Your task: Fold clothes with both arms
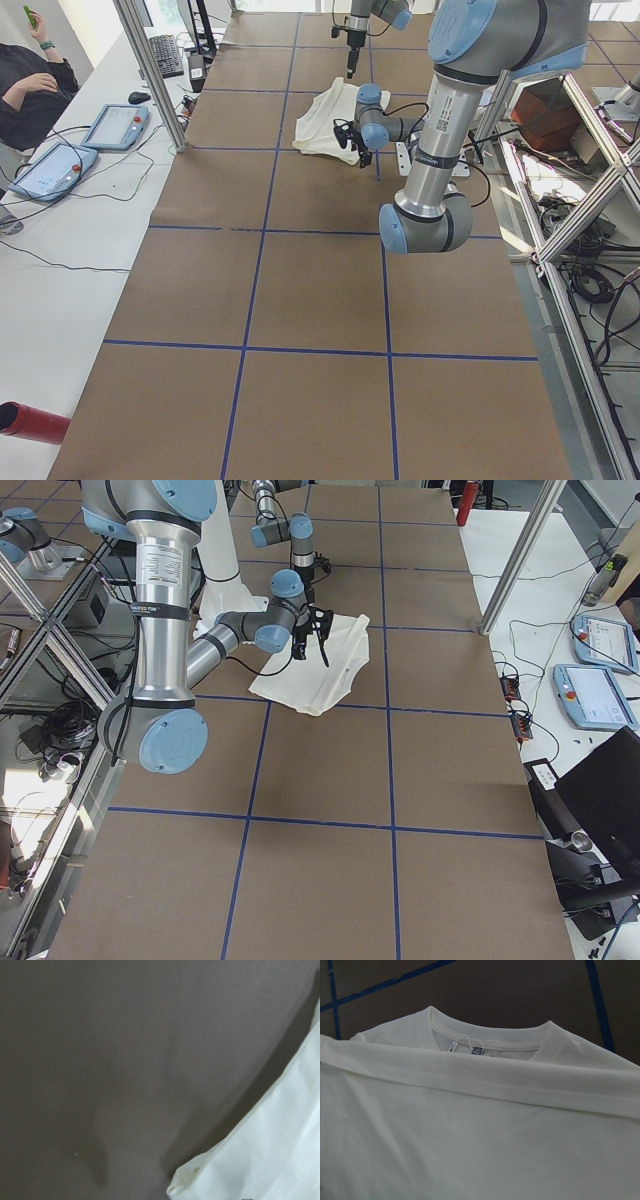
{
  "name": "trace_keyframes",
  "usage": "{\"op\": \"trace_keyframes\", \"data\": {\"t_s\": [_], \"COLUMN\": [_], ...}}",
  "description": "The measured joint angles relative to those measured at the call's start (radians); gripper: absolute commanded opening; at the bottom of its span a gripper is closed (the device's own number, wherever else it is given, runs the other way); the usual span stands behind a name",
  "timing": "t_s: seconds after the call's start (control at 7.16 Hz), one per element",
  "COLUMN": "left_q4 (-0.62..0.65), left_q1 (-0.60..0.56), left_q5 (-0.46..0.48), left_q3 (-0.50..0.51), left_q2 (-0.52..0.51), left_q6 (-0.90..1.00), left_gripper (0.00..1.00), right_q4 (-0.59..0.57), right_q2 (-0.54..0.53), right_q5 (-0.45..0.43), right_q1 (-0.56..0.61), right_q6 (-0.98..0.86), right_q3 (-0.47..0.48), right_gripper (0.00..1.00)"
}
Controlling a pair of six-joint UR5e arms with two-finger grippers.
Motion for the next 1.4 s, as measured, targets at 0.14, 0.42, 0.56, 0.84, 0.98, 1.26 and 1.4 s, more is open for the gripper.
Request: {"op": "trace_keyframes", "data": {"t_s": [0.14,0.42,0.56,0.84,0.98,1.26,1.4], "left_q4": [-0.004,-0.008,-0.015,-0.043,-0.053,-0.059,-0.059], "left_q1": [0.0,-0.002,-0.005,-0.01,-0.01,-0.01,-0.01], "left_q5": [0.001,0.011,0.02,0.027,0.028,0.027,0.027], "left_q3": [0.002,0.005,0.01,0.032,0.041,0.047,0.047], "left_q2": [-0.001,-0.002,-0.002,-0.004,-0.006,-0.012,-0.015], "left_q6": [0.001,0.007,0.01,0.012,0.013,0.016,0.022], "left_gripper": [0.75,0.71,0.66,0.47,0.28,0.0,0.0], "right_q4": [0.0,0.0,0.0,0.0,0.0,0.0,0.0], "right_q2": [0.003,0.005,0.005,0.005,0.005,0.005,0.005], "right_q5": [0.0,0.0,0.001,0.001,0.001,0.002,0.003], "right_q1": [0.003,0.007,0.007,0.008,0.009,0.009,0.01], "right_q6": [0.0,0.0,0.0,0.0,0.0,0.0,0.0], "right_q3": [-0.003,-0.004,-0.005,-0.005,-0.005,-0.005,-0.005], "right_gripper": [1.0,1.0,1.0,1.0,1.0,1.0,1.0]}}
